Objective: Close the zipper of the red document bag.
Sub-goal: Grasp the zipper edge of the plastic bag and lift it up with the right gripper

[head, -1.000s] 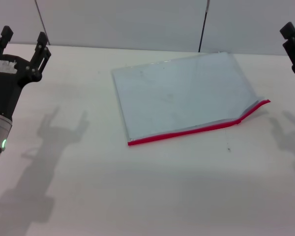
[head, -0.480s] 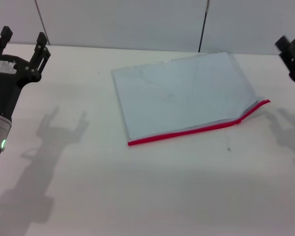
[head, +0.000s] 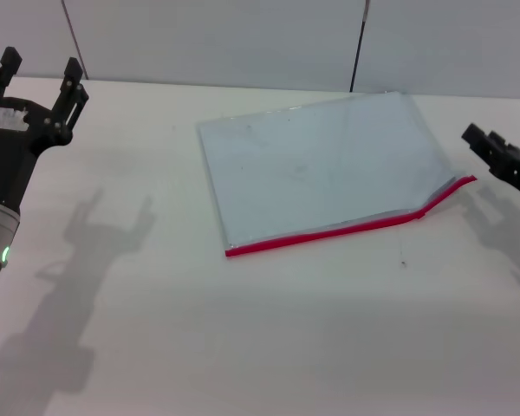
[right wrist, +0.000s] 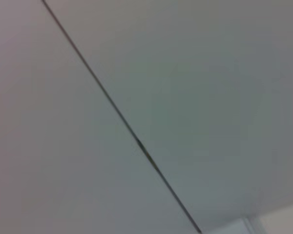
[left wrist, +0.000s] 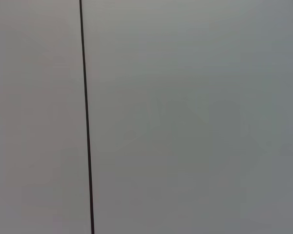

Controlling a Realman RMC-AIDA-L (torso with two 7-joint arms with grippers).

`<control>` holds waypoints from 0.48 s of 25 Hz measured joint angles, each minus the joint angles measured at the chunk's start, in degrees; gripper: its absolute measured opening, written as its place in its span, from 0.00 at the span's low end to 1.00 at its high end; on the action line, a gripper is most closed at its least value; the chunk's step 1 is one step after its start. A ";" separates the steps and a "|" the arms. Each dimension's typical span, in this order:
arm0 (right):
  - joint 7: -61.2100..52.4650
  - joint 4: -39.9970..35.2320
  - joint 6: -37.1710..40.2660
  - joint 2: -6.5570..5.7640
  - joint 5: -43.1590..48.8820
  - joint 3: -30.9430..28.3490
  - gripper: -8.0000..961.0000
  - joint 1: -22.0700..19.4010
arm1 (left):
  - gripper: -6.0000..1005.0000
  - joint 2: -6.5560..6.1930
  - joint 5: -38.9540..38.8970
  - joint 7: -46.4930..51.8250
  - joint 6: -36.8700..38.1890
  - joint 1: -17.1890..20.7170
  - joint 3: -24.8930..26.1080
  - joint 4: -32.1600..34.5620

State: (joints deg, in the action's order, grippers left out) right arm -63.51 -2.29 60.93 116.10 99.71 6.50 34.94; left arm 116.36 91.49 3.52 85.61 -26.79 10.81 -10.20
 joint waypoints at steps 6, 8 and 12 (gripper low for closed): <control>-1.17 -0.34 -5.05 0.00 2.32 0.02 0.52 -0.18 | 0.77 0.00 0.05 0.00 0.00 -0.03 -0.01 0.00; -1.26 -0.17 -6.52 -0.01 2.76 0.06 0.52 -0.07 | 0.77 0.00 0.07 0.00 0.00 -0.08 -0.01 0.00; -1.34 0.37 -8.48 0.07 4.00 0.09 0.52 0.46 | 0.77 0.00 0.09 0.00 0.00 -0.17 -0.01 0.00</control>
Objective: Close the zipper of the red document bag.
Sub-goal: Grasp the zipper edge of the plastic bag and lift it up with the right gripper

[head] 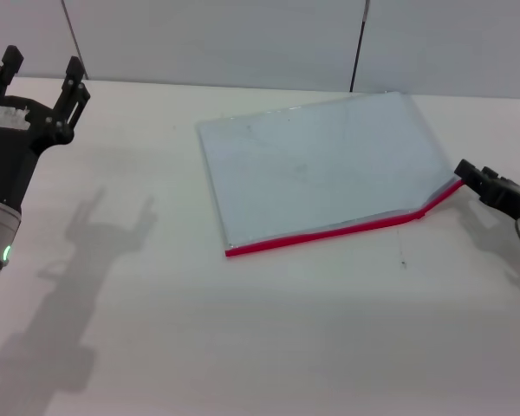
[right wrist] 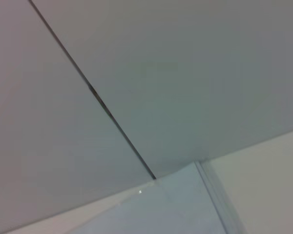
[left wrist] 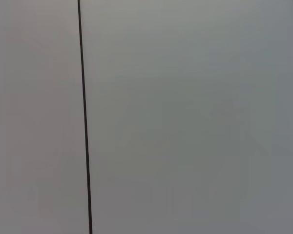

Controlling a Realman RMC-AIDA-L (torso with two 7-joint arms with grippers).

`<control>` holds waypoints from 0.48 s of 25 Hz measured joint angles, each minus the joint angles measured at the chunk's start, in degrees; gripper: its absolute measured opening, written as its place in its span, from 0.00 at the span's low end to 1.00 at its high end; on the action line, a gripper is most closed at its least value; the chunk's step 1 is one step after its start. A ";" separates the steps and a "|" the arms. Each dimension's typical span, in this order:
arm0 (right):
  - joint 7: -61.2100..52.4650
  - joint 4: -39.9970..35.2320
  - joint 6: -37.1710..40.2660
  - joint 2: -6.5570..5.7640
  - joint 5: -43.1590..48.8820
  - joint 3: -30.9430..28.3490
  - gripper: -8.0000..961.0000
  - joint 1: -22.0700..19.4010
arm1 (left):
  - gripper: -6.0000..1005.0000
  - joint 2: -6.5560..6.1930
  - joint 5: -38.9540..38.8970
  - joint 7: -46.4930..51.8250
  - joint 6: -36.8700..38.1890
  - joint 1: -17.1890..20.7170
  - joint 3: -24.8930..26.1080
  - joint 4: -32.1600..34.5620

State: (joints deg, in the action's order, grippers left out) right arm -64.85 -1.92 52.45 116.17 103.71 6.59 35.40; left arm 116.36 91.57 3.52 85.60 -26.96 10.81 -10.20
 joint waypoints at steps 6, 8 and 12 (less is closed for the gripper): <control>-0.03 1.10 -3.59 0.10 0.17 0.00 0.52 1.05 | 0.77 0.07 0.01 0.00 0.00 -0.03 0.00 0.00; -0.04 1.56 -4.12 0.11 0.18 0.24 0.52 1.39 | 0.77 0.08 0.01 0.00 0.00 -0.03 0.00 0.00; -0.06 1.77 -3.34 0.11 -0.07 0.35 0.52 1.33 | 0.77 0.09 0.01 0.00 -0.44 0.02 0.00 0.00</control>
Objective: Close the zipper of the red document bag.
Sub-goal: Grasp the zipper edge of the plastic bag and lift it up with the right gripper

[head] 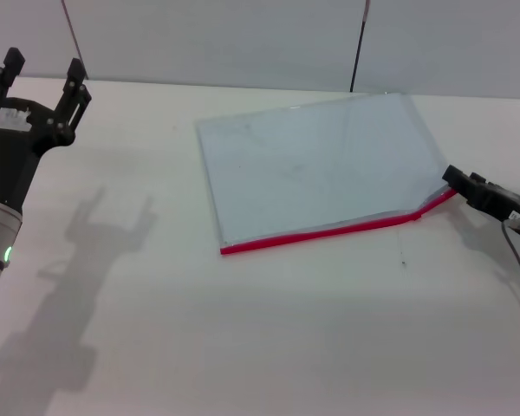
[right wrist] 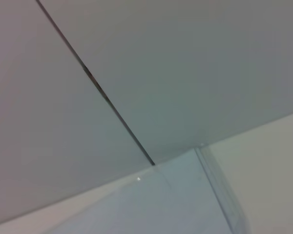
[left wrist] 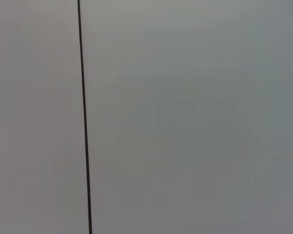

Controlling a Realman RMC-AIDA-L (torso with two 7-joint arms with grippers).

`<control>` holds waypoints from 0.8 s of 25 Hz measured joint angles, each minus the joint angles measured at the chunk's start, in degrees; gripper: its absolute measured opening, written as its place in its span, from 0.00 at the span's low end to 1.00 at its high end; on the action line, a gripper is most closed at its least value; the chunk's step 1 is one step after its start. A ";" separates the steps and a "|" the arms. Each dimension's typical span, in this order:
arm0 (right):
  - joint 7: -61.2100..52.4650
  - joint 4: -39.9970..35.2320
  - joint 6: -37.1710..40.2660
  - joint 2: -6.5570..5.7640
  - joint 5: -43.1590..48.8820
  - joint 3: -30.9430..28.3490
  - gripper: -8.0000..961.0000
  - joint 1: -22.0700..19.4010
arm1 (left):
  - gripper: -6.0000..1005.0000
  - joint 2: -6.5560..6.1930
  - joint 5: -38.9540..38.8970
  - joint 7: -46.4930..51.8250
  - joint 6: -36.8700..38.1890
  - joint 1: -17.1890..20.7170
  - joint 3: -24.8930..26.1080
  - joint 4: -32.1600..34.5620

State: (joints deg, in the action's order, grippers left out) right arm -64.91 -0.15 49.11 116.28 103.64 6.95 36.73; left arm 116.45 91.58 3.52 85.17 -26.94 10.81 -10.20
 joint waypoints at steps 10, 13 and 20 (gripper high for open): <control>-5.02 -3.57 4.68 -0.16 0.04 0.02 0.51 -2.43 | 0.77 -0.06 0.00 0.00 -0.79 0.07 0.00 0.00; -5.10 -3.66 3.04 -0.17 0.24 0.19 0.51 -2.48 | 0.77 -0.07 0.00 0.00 -0.96 0.05 0.00 0.00; -5.97 -3.09 1.39 -0.16 0.32 2.82 0.51 -2.02 | 0.77 -0.09 0.00 0.00 -0.97 0.03 0.00 0.00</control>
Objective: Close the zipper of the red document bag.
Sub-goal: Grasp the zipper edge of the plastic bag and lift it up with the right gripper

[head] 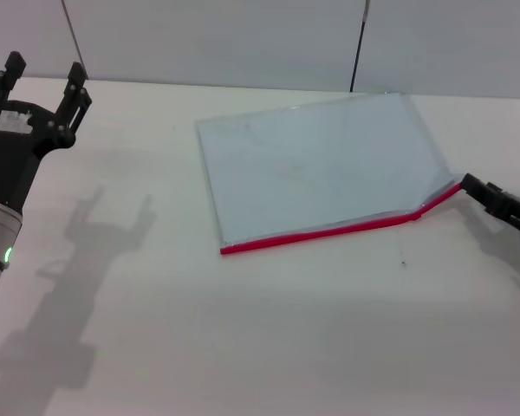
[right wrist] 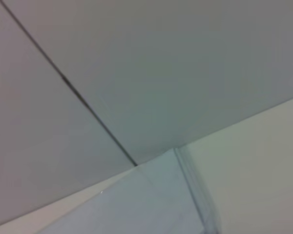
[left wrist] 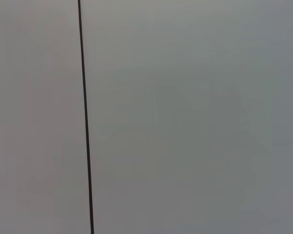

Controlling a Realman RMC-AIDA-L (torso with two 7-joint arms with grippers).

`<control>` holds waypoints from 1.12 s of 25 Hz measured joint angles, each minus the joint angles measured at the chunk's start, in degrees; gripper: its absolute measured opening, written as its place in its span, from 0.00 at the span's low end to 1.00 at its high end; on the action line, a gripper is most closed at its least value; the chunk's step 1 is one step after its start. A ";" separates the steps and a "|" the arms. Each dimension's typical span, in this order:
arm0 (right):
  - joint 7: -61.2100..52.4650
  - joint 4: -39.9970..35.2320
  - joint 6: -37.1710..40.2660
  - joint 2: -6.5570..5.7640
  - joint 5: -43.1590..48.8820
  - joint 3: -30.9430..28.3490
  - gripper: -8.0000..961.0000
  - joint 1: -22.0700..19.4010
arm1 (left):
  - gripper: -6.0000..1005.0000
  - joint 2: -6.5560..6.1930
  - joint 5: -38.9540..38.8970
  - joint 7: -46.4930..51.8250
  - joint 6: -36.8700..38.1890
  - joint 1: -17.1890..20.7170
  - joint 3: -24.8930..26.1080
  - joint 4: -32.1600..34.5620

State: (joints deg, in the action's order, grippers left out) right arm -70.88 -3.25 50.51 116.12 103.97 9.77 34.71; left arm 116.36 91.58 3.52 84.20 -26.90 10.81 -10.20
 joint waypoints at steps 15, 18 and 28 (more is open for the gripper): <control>-1.73 2.85 -6.39 0.26 0.01 3.25 0.50 4.99 | 0.77 0.09 0.00 0.00 -0.07 -0.53 0.00 -0.04; -1.57 3.19 -7.69 0.30 0.01 3.25 0.50 5.45 | 0.77 0.10 0.00 0.00 -0.09 -0.67 0.00 -0.13; -1.96 5.22 -7.36 0.32 0.31 3.61 0.49 7.26 | 0.77 0.09 0.00 0.00 -0.17 -0.71 0.00 -0.17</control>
State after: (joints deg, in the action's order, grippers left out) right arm -72.84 1.97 43.15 116.44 104.28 13.38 41.98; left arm 116.45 91.58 3.52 84.03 -27.61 10.81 -10.37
